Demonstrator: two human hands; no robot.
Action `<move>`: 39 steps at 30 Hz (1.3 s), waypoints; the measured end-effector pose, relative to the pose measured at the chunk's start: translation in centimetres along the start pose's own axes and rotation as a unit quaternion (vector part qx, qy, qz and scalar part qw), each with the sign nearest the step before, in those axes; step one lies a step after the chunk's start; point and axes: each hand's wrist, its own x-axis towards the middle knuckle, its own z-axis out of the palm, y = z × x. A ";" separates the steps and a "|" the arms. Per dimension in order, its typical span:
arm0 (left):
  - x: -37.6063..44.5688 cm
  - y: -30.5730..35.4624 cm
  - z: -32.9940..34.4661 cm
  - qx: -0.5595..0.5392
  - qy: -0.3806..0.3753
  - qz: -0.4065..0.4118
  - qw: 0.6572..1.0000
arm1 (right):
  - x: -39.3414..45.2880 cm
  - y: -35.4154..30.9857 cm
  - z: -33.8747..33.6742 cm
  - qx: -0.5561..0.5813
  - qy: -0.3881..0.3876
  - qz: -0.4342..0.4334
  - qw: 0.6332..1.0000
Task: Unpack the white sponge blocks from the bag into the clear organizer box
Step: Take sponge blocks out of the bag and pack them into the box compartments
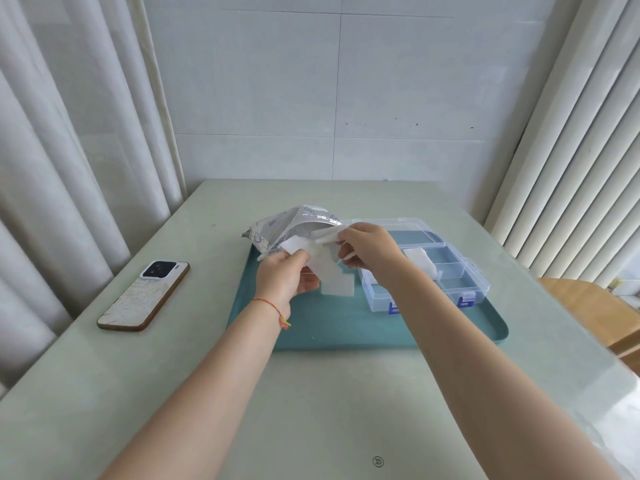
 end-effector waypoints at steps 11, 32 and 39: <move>0.2 -0.1 0.1 -0.001 -0.081 0.005 0.997 | -0.4 -0.5 -3.1 0.164 -0.116 -0.071 0.977; 0.7 0.3 4.0 0.047 -0.205 -0.037 0.977 | 0.8 0.5 -7.1 0.000 -0.136 -0.112 0.984; 0.6 0.6 3.7 0.044 -0.207 -0.035 0.977 | 0.6 0.1 -6.0 0.044 -0.117 -0.128 0.984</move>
